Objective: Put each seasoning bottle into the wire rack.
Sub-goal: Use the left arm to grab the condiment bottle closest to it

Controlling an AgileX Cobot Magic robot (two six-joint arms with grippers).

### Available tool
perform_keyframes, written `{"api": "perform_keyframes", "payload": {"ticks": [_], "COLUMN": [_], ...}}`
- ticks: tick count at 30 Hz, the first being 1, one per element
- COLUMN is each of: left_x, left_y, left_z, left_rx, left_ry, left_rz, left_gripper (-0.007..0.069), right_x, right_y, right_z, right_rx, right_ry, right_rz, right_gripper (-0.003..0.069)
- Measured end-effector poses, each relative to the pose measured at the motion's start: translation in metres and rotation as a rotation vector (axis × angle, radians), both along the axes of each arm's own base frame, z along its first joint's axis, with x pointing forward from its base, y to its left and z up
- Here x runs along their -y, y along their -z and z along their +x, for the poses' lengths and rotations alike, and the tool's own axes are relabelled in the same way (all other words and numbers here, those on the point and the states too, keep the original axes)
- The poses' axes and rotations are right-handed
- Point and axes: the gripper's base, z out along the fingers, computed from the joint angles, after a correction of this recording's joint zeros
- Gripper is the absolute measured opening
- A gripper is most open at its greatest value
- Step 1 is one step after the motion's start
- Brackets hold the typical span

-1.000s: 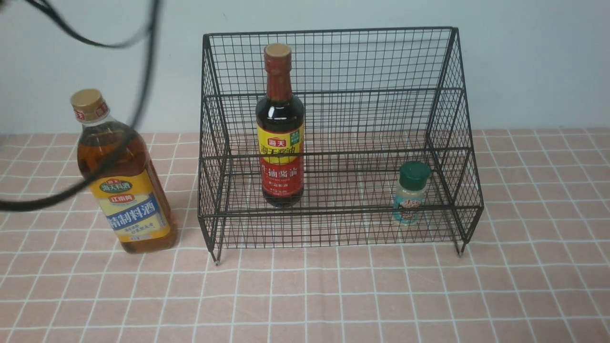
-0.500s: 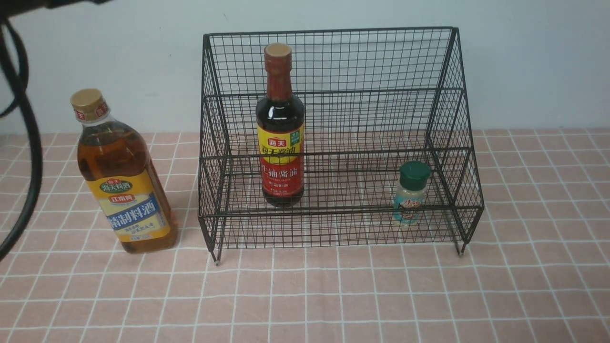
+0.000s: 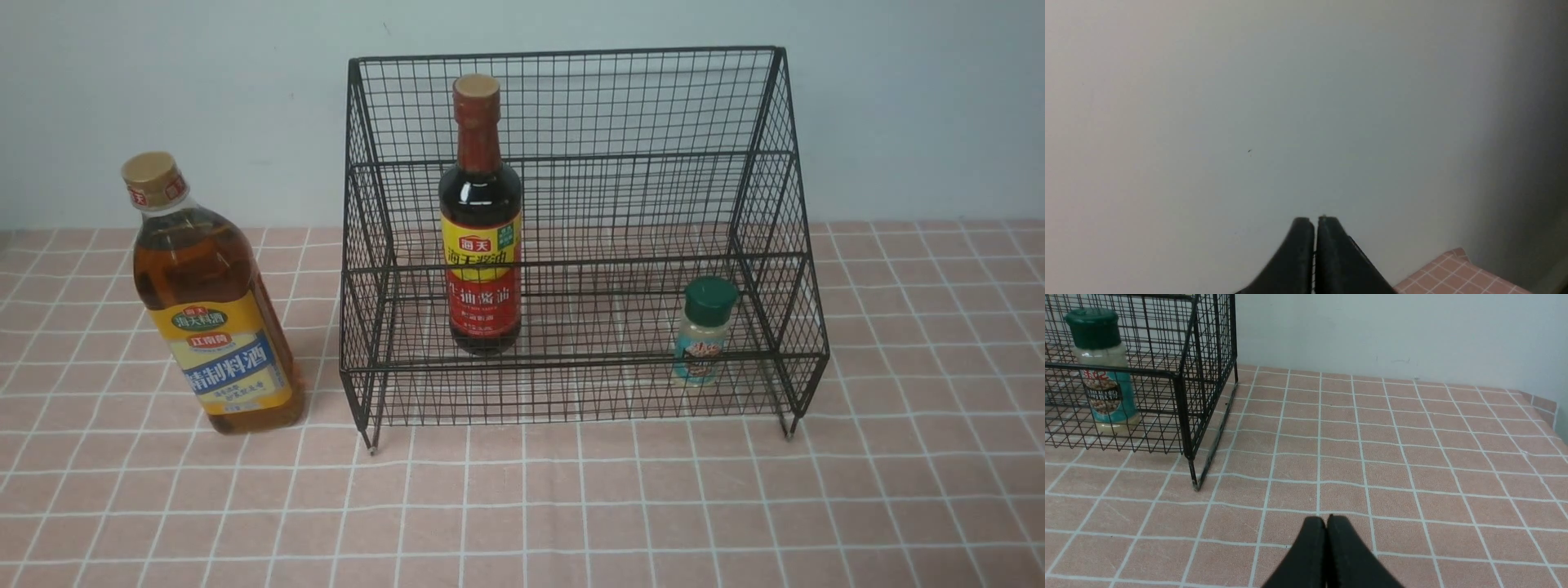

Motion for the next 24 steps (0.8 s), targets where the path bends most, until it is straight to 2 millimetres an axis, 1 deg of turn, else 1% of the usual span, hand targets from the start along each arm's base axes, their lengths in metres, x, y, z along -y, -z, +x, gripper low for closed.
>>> {"api": "perform_keyframes", "payload": {"ticks": [4, 6, 8, 9, 11, 12, 13, 14, 15, 17, 20, 21, 22, 24], "left_x": [0.0, -0.005, -0.012, -0.018, -0.029, -0.034, -0.043, -0.044, -0.052, -0.06, -0.06, -0.06, -0.056, -0.052], "left_y": [-0.011, -0.018, -0.023, -0.025, -0.025, -0.024, -0.018, -0.017, -0.008, 0.01, 0.032, 0.033, 0.044, 0.057], "left_z": [-0.005, -0.005, -0.003, -0.001, 0.005, 0.007, 0.011, 0.011, 0.015, 0.017, 0.017, 0.017, 0.017, 0.02], "left_rx": [0.124, 0.237, 0.311, 0.344, 0.356, 0.34, 0.281, 0.269, 0.172, -0.014, -0.228, -0.242, -0.32, -0.343], "left_ry": [0.008, -0.047, -0.147, -0.225, -0.383, -0.456, -0.573, -0.589, -0.681, -0.751, -0.735, -0.731, -0.695, -0.661], "left_rz": [-0.029, -0.062, -0.084, -0.056, -0.023, -0.006, 0.037, 0.045, 0.113, 0.208, 0.215, 0.212, 0.176, 0.136], "left_gripper": [-0.0007, -0.0007, -0.0007, -0.0007, -0.0007, -0.0007, -0.0007, -0.0007, -0.0007, -0.0007, -0.0007, -0.0007, -0.0007, -0.0007], "right_x": [0.0, 0.0, 0.0, 0.0, 0.0, 0.0, 0.0, 0.0, 0.0, 0.0, 0.0, 0.0, 0.0, 0.0], "right_y": [0.0, 0.0, 0.0, 0.0, 0.0, 0.0, 0.0, 0.0, 0.0, 0.0, 0.0, 0.0, 0.0, 0.0], "right_z": [0.0, 0.0, 0.0, 0.0, 0.0, 0.0, 0.0, 0.0, 0.0, 0.0, 0.0, 0.0, 0.0, 0.0], "right_rx": [0.0, 0.0, 0.0, 0.0, 0.001, 0.001, 0.001, 0.001, 0.001, 0.001, 0.001, 0.001, 0.003, 0.003], "right_ry": [0.0, 0.0, 0.0, 0.0, 0.0, 0.0, 0.0, 0.0, 0.0, 0.0, 0.0, 0.0, 0.0, 0.0], "right_rz": [0.0, 0.0, 0.0, 0.0, 0.0, 0.0, 0.0, 0.0, 0.0, 0.0, 0.0, 0.0, 0.0, 0.0], "right_gripper": [-0.0015, -0.0015, -0.0015, -0.0015, -0.0015, -0.0015, -0.0015, -0.0015, -0.0015, -0.0015, -0.0015, -0.0015, -0.0015, -0.0015]}}
